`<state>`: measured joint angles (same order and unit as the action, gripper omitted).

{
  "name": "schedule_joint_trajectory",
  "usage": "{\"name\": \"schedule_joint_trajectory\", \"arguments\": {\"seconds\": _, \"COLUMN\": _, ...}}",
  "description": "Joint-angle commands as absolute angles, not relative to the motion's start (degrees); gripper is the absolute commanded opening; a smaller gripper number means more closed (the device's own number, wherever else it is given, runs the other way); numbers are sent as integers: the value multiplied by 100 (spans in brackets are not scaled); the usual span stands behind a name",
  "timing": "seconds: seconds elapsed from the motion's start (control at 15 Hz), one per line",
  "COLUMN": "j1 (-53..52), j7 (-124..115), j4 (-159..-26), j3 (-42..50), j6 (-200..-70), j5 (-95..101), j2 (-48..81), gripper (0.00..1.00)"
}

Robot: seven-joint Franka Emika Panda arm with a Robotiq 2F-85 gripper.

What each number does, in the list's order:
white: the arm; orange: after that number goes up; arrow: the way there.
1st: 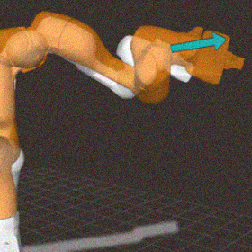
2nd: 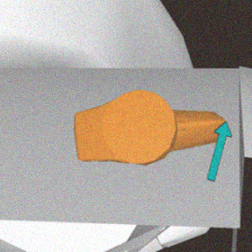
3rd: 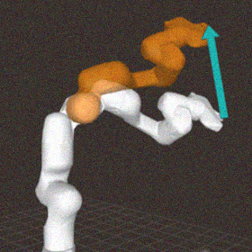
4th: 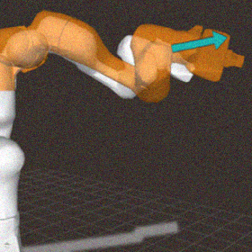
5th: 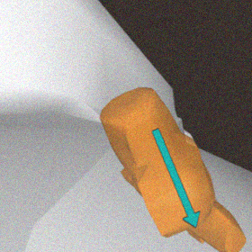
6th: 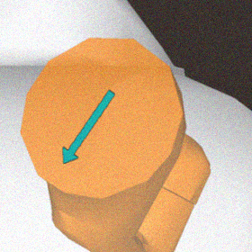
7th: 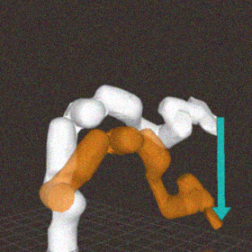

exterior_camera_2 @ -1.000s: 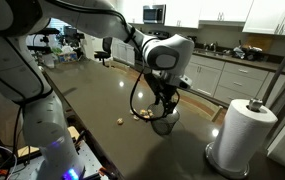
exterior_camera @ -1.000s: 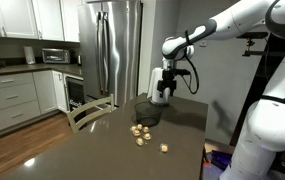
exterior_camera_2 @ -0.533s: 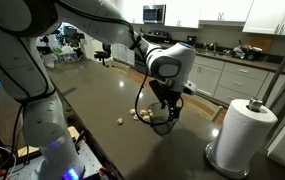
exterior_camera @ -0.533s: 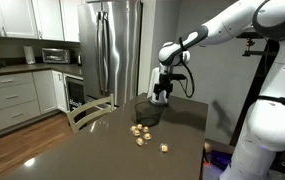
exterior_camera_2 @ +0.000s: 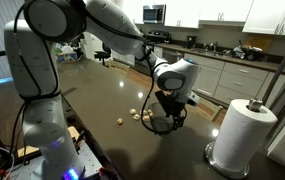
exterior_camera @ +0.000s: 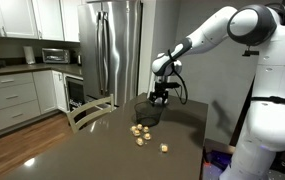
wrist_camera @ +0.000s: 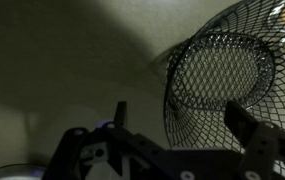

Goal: Move the basket to the left

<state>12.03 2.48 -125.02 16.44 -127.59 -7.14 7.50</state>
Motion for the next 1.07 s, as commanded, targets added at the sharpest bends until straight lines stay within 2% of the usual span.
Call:
{"name": "schedule_joint_trajectory", "arguments": {"seconds": 0.0, "j1": 1383, "j7": 485, "j4": -12282, "j3": 1509, "j6": -12831, "j5": -943, "j2": 1026, "gripper": 73}}
{"name": "schedule_joint_trajectory", "arguments": {"seconds": 0.13, "j1": 1407, "j7": 485, "j4": -12255, "j3": 1475, "j6": -12705, "j5": -963, "j2": 1021, "gripper": 63}}
{"name": "schedule_joint_trajectory", "arguments": {"seconds": 0.67, "j1": 1425, "j7": 443, "j4": -12330, "j3": 1469, "j6": -12691, "j5": -940, "j2": 933, "gripper": 9}}
{"name": "schedule_joint_trajectory", "arguments": {"seconds": 1.0, "j1": 1415, "j7": 452, "j4": -12364, "j3": 1463, "j6": -12550, "j5": -937, "j2": 799, "gripper": 3}}
